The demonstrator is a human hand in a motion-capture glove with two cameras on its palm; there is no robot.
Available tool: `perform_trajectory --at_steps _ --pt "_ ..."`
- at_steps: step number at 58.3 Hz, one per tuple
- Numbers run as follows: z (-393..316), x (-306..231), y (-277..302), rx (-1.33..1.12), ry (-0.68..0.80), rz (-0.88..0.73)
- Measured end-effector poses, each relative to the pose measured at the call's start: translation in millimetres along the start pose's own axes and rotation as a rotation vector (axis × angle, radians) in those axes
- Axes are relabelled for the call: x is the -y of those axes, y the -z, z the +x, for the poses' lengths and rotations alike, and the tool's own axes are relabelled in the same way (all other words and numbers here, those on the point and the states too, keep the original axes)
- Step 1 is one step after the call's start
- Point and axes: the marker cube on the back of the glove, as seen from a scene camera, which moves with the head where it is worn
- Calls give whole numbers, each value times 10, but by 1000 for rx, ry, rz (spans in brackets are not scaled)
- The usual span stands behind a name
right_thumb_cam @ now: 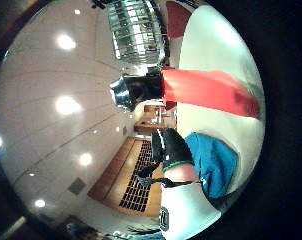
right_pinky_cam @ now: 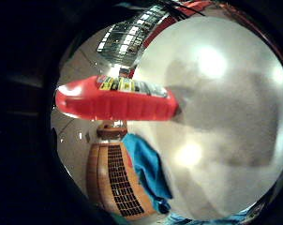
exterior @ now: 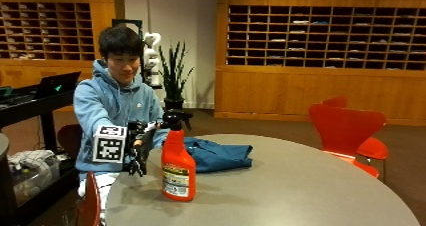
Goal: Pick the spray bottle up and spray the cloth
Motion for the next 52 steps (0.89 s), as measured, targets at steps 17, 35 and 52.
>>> perform_trajectory --at_steps 17,35,52 --pt "-117 192 -191 23 -50 5" --pt "-89 250 -289 17 -47 19" --pt "-223 331 -349 9 -47 26"
